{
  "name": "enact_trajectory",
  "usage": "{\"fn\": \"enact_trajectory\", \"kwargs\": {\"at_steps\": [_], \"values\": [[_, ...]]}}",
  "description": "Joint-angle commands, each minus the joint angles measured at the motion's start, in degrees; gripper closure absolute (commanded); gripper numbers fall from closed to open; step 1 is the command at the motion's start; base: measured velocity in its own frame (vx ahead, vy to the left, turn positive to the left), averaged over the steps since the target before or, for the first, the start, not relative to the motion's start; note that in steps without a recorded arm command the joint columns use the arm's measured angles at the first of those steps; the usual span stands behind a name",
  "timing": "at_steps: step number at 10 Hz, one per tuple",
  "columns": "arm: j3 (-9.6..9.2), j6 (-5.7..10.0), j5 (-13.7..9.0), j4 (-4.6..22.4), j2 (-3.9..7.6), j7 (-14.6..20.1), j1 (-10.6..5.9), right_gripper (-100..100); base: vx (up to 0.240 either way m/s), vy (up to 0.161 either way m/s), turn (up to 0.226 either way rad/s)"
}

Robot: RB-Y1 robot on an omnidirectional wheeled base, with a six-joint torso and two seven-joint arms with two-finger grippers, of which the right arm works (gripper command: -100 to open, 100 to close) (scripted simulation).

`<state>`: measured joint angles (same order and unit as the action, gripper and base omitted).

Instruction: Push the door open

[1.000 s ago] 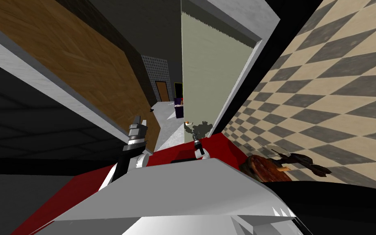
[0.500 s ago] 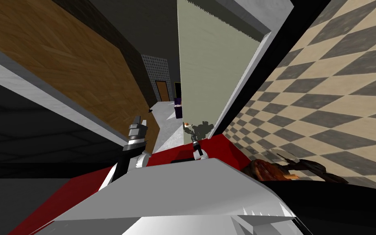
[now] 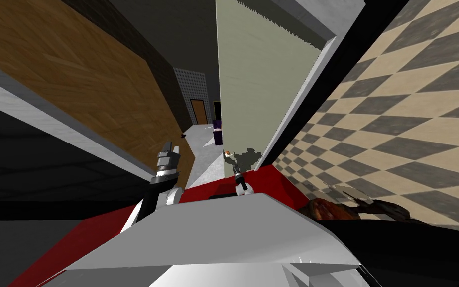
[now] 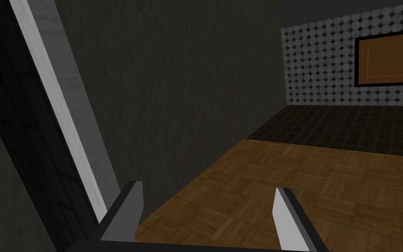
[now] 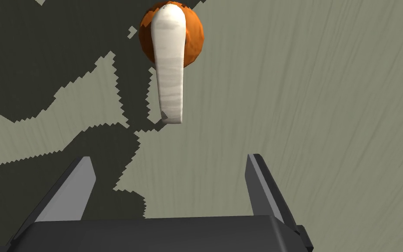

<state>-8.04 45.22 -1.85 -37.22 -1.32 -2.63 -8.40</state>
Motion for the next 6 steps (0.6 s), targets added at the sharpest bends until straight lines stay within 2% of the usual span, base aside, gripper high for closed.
{"fn": "enact_trajectory", "kwargs": {"at_steps": [1, 3, 4, 6], "values": [[0.2, 0.16, -0.08, 0.31, 1.42, -0.08, -0.18, -100, 0.159, 0.043, 0.024], [0.4, 0.36, -0.16, 0.53, 2.47, -0.08, -0.19, -100, 0.179, 0.044, 0.023], [0.51, 0.47, -0.2, 0.65, 2.59, -0.08, -0.2, -100, 0.19, 0.028, 0.022], [0.73, 0.68, -0.28, 0.88, 2.01, -0.09, -0.21, -100, 0.207, 0.016, 0.025]]}}
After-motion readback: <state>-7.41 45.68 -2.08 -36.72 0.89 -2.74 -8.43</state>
